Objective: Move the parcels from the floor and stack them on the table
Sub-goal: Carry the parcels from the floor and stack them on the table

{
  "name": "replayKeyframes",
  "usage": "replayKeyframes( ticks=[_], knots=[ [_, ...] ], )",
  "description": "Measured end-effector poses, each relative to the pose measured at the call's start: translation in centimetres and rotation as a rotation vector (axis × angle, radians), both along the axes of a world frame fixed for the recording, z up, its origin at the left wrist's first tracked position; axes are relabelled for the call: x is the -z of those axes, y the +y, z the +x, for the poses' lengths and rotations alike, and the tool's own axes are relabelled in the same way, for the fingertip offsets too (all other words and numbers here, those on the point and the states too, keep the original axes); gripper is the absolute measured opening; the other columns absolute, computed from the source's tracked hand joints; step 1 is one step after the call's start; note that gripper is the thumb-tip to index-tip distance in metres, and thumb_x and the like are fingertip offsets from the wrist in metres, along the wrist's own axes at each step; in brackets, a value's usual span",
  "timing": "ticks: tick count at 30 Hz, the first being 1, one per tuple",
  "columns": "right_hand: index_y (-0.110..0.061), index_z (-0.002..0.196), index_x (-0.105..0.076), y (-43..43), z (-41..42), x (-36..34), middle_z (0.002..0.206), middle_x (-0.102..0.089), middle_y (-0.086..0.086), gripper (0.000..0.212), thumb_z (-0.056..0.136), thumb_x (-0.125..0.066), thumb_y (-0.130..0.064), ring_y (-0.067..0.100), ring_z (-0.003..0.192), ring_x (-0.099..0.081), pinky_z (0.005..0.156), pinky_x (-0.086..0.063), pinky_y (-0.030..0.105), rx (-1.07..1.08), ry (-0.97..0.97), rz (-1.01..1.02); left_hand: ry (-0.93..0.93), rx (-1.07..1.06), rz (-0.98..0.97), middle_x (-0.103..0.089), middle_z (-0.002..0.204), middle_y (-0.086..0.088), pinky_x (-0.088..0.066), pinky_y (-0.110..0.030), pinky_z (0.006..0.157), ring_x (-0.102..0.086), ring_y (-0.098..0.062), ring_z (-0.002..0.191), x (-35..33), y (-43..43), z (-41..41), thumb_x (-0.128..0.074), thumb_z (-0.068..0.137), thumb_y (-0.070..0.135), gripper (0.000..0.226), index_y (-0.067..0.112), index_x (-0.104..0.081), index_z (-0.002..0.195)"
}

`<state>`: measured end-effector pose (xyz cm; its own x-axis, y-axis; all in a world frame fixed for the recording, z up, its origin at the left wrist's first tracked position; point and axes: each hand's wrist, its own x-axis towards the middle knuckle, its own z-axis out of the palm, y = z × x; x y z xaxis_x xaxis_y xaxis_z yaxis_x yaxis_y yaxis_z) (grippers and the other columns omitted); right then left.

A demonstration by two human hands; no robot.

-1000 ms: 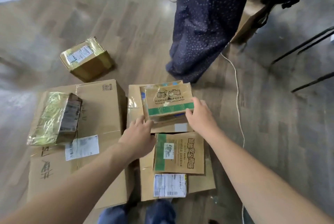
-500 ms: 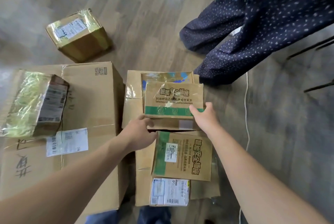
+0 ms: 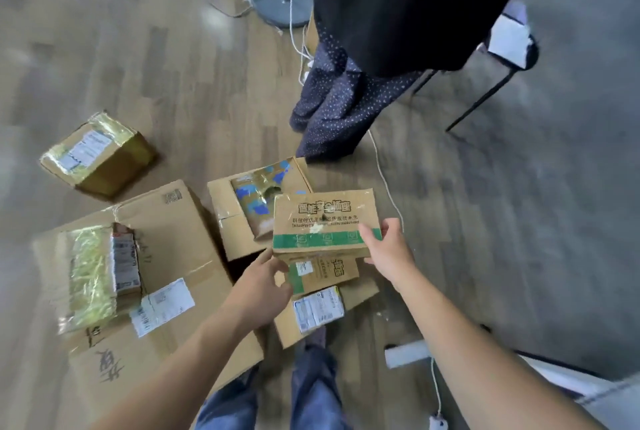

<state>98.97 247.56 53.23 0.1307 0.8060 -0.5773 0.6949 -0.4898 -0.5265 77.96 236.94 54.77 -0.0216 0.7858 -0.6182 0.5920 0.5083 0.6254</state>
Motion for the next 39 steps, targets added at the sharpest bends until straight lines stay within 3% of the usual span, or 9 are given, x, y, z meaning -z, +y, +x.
replayKeyframes(
  ticks=[4, 7, 11, 14, 19, 25, 28, 35, 39],
  knots=[
    [-0.022, 0.122, -0.038, -5.3, 3.2, -7.6, 0.115, -0.059, 0.000, 0.041, 0.093, -0.058, -0.042, 0.022, 0.100, -0.063, 0.084, -0.057, 0.046, 0.118, -0.007, 0.069, -0.044, 0.142, 0.075, -0.042, 0.142, 0.020, -0.042, -0.032, 0.101, -0.046, -0.011, 0.128, -5.5, -1.0, 1.2, -0.046, 0.086, 0.036, 0.017, 0.038, -0.060, 0.094],
    [-0.016, 0.136, -0.033, -8.9, 5.8, -13.0, 0.124, -0.056, 0.004, 0.050, 0.096, -0.055, -0.036, 0.024, 0.107, -0.060, 0.091, -0.054, 0.049, 0.248, 0.019, 0.141, -0.068, 0.282, 0.135, -0.040, 0.145, 0.015, -0.042, -0.033, 0.101, -0.046, -0.011, 0.127, -9.7, -1.5, 3.3, -0.047, 0.087, 0.032, 0.012, 0.032, -0.060, 0.086],
    [-0.019, 0.149, -0.022, -13.8, 10.0, -18.8, 0.123, -0.053, -0.002, 0.057, 0.101, -0.047, -0.034, 0.017, 0.104, -0.057, 0.085, -0.056, 0.035, 0.356, -0.024, 0.216, -0.079, 0.462, 0.272, -0.040, 0.146, 0.011, -0.042, -0.030, 0.096, -0.051, -0.014, 0.120, -14.7, -2.5, 7.7, -0.050, 0.090, 0.026, 0.014, 0.026, -0.062, 0.097],
    [-0.026, 0.148, -0.026, -17.8, 13.6, -21.9, 0.130, -0.056, -0.004, 0.054, 0.100, -0.046, -0.041, 0.016, 0.105, -0.059, 0.079, -0.056, 0.032, 0.417, -0.109, 0.296, -0.082, 0.579, 0.353, -0.030, 0.154, 0.009, -0.036, -0.028, 0.104, -0.041, -0.012, 0.134, -17.2, -3.6, 11.2, -0.049, 0.091, 0.023, 0.019, 0.024, -0.063, 0.105],
    [-0.020, 0.142, -0.037, -26.6, 19.8, -26.7, 0.121, -0.057, -0.004, 0.044, 0.100, -0.049, -0.029, 0.011, 0.095, -0.052, 0.065, -0.038, 0.017, 0.570, -0.159, 0.439, -0.123, 0.748, 0.483, -0.041, 0.147, -0.001, -0.023, -0.018, 0.107, -0.022, -0.009, 0.143, -20.4, -6.7, 18.6, -0.051, 0.093, 0.017, 0.021, 0.014, -0.067, 0.105],
    [-0.019, 0.143, -0.037, -40.5, 28.4, -29.9, 0.124, -0.059, -0.002, 0.047, 0.100, -0.049, -0.031, 0.018, 0.099, -0.055, 0.070, -0.033, 0.023, 0.876, -0.242, 0.521, -0.086, 0.986, 0.509, -0.050, 0.129, -0.010, -0.036, -0.026, 0.102, -0.047, -0.024, 0.124, -23.0, -13.8, 29.7, -0.056, 0.087, 0.019, 0.022, 0.012, -0.066, 0.106],
    [-0.018, 0.145, -0.036, -48.4, 32.4, -30.7, 0.131, -0.058, 0.001, 0.050, 0.100, -0.050, -0.032, 0.024, 0.116, -0.055, 0.079, -0.035, 0.024, 1.001, -0.253, 0.551, -0.087, 1.090, 0.518, -0.035, 0.147, -0.011, -0.033, -0.024, 0.101, -0.042, -0.021, 0.132, -25.0, -19.9, 35.7, -0.055, 0.090, 0.017, 0.022, 0.013, -0.063, 0.110],
    [-0.016, 0.147, -0.033, -64.7, 40.9, -31.7, 0.139, -0.052, 0.003, 0.052, 0.100, -0.048, -0.035, 0.025, 0.123, -0.051, 0.087, -0.037, 0.028, 1.162, -0.282, 0.552, -0.174, 1.194, 0.540, -0.026, 0.150, 0.006, -0.041, -0.014, 0.060, -0.062, -0.012, 0.090, -27.0, -33.6, 46.8, -0.050, 0.094, 0.023, 0.015, 0.024, -0.059, 0.107],
    [-0.019, 0.148, -0.032, -71.5, 44.7, -32.0, 0.139, -0.052, 0.004, 0.055, 0.100, -0.047, -0.040, 0.027, 0.119, -0.054, 0.086, -0.041, 0.031, 1.261, -0.294, 0.501, -0.273, 1.259, 0.590, -0.037, 0.137, 0.007, -0.036, -0.019, 0.078, -0.054, -0.010, 0.103, -27.7, -40.0, 51.3, -0.052, 0.092, 0.016, 0.016, 0.023, -0.059, 0.104]
  ],
)
